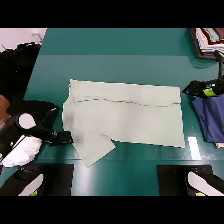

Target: Fold the shirts.

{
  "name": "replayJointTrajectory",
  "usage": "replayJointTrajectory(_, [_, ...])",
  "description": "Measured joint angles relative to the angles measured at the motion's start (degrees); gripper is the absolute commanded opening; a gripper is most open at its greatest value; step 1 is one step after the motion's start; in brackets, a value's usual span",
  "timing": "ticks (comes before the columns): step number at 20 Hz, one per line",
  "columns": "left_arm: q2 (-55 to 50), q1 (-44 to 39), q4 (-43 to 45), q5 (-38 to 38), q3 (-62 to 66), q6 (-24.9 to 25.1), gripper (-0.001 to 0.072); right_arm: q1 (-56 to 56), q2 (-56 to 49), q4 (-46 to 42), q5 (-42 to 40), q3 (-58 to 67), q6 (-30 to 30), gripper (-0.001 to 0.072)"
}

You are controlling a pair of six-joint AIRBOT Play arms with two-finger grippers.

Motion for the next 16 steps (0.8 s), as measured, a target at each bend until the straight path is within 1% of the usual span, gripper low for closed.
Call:
replayJointTrajectory(3, [0.8,0.0,-3.5,5.1,-3.5,-0.3,0.0482,0.0,0.3,0.0,-0.1,-0.1,0.0,0.0378])
replayJointTrajectory(7, [1.2,0.0,-8.3,9.5,-6.3,-0.3,0.0478,0.0,0.4,0.0,-0.1,-0.1,0.0,0.0378])
replayJointTrajectory(9, [1.1,0.0,-9.8,11.9,-7.0,0.2,0.0038,0.0,0.4,0.0,0.3,-0.1,0.0,0.0378])
replayJointTrajectory(10, [1.0,0.0,-9.9,12.9,-7.2,0.6,0.0026,-0.1,0.4,0.0,1.3,-0.2,0.0,0.0378])
replayJointTrajectory(13, [1.1,0.0,-12.0,13.4,-6.2,1.4,0.0026,-2.6,1.1,-0.4,4.8,-1.9,0.0,0.0378])
replayJointTrajectory(16, [1.1,0.0,-13.0,11.2,-3.7,3.2,0.0026,-8.6,4.1,-1.7,7.2,-9.0,0.0,0.0388])
